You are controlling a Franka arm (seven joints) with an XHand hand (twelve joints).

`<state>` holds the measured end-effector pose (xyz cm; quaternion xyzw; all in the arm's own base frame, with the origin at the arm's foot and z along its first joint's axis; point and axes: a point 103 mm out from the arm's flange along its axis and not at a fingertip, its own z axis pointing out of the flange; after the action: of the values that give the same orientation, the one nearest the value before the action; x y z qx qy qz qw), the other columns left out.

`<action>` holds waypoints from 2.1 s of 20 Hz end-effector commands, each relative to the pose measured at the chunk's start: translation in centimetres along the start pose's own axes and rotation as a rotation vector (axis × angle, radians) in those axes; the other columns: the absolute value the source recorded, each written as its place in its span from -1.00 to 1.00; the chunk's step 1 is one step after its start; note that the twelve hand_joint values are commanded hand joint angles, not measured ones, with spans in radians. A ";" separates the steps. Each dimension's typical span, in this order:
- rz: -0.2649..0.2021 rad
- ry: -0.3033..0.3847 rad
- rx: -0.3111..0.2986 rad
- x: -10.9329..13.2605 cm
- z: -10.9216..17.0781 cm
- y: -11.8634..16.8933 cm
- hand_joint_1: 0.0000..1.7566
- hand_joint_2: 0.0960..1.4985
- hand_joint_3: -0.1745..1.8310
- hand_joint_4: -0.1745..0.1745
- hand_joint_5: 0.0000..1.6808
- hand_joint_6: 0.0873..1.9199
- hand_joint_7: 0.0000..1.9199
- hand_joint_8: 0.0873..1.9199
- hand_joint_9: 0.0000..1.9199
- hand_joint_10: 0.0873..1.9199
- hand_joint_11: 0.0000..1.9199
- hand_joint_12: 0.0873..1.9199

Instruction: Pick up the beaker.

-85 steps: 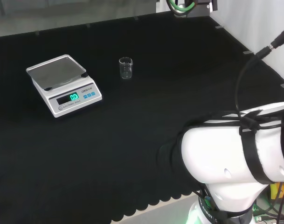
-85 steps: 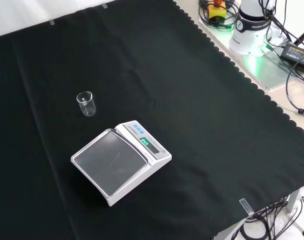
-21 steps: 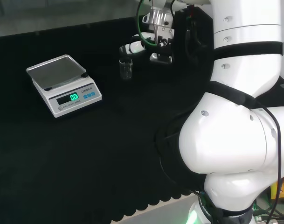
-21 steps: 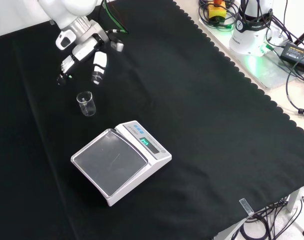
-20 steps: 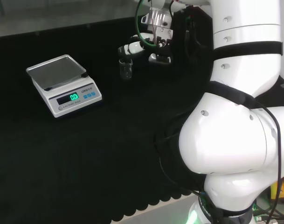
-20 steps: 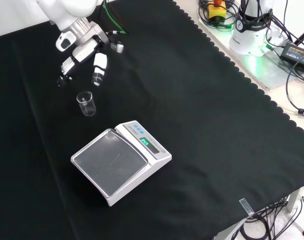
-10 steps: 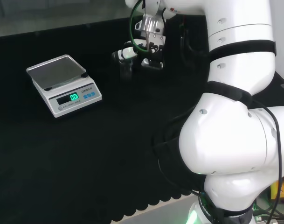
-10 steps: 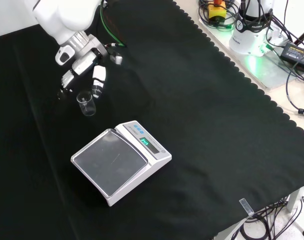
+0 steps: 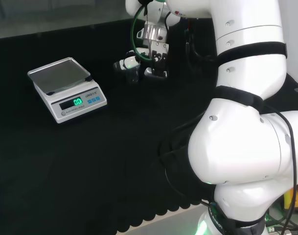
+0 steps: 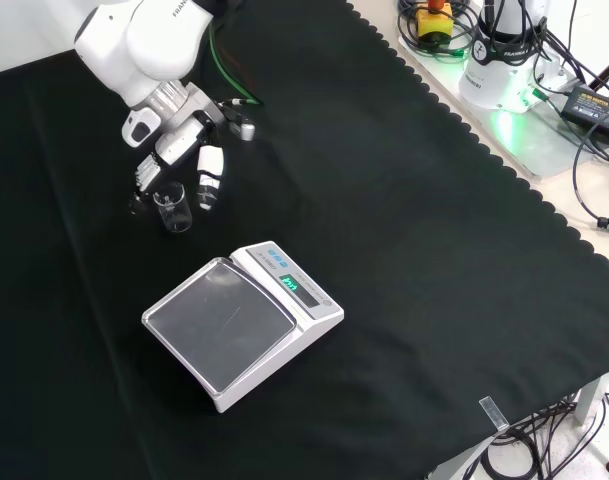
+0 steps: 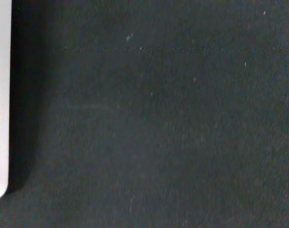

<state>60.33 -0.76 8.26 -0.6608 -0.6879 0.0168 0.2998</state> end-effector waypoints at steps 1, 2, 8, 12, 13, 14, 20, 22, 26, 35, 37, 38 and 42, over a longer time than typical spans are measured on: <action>0.003 -0.035 0.010 0.2 1.2 -0.5 -0.65 0.18 -0.72 -0.55 -0.76 -1.00 -1.00 -0.38 -0.92 -0.06 -0.94 0.59; 0.004 -0.037 0.009 0.1 1.4 -0.5 -0.64 0.18 -0.73 -0.55 -0.76 -1.00 -1.00 -0.37 -0.92 -0.06 -0.94 0.59; 0.007 -0.106 -0.072 -0.5 2.3 0.2 -0.51 0.15 -0.74 -0.58 -0.70 -1.00 -0.98 -0.20 -0.79 -0.06 -0.79 0.55; -0.032 -0.169 -0.246 -0.8 2.9 0.9 -0.24 0.11 -0.76 -0.64 -0.47 -0.99 -0.59 -0.10 -0.27 -0.16 -0.29 0.34; -0.049 -0.179 -0.291 -0.9 3.0 1.0 -0.13 0.10 -0.75 -0.71 -0.35 -0.91 -0.42 -0.11 -0.04 -0.26 -0.05 0.22; -0.068 -0.189 -0.332 -0.9 3.1 1.2 -0.03 0.09 -0.75 -0.83 -0.21 -0.80 -0.23 -0.14 0.18 -0.36 0.19 0.07; -0.151 -0.263 -0.473 -0.4 3.6 2.1 0.46 0.15 -0.71 -1.00 0.55 -0.68 0.46 -0.69 0.92 -0.94 0.83 -0.46; -0.164 -0.275 -0.484 -0.2 3.6 2.3 0.49 0.07 -0.61 -1.00 0.65 -0.79 0.52 -0.82 0.98 -1.00 0.83 -0.52; -0.164 -0.193 -0.470 0.1 1.5 2.0 0.51 -0.06 -0.45 -1.00 0.71 -0.86 0.57 -0.91 1.00 -1.00 0.83 -0.54; -0.137 0.040 -0.202 1.2 -11.7 -4.4 0.52 -0.25 -0.23 -1.00 0.76 -0.86 0.62 -0.93 1.00 -0.99 0.79 -0.54; -0.130 0.052 -0.117 1.8 -14.5 -6.3 0.52 -0.26 -0.21 -1.00 0.76 -0.86 0.62 -0.93 1.00 -0.99 0.78 -0.54; -0.125 0.049 -0.081 2.1 -15.8 -7.3 0.52 -0.27 -0.20 -1.00 0.76 -0.86 0.62 -0.93 1.00 -0.99 0.78 -0.53; -0.133 0.047 -0.013 4.6 -19.8 -11.7 0.52 -0.28 -0.19 -1.00 0.76 -0.86 0.62 -0.93 1.00 -1.00 0.77 -0.53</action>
<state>62.15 -2.22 13.03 -0.6521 -0.7312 -0.0744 0.1860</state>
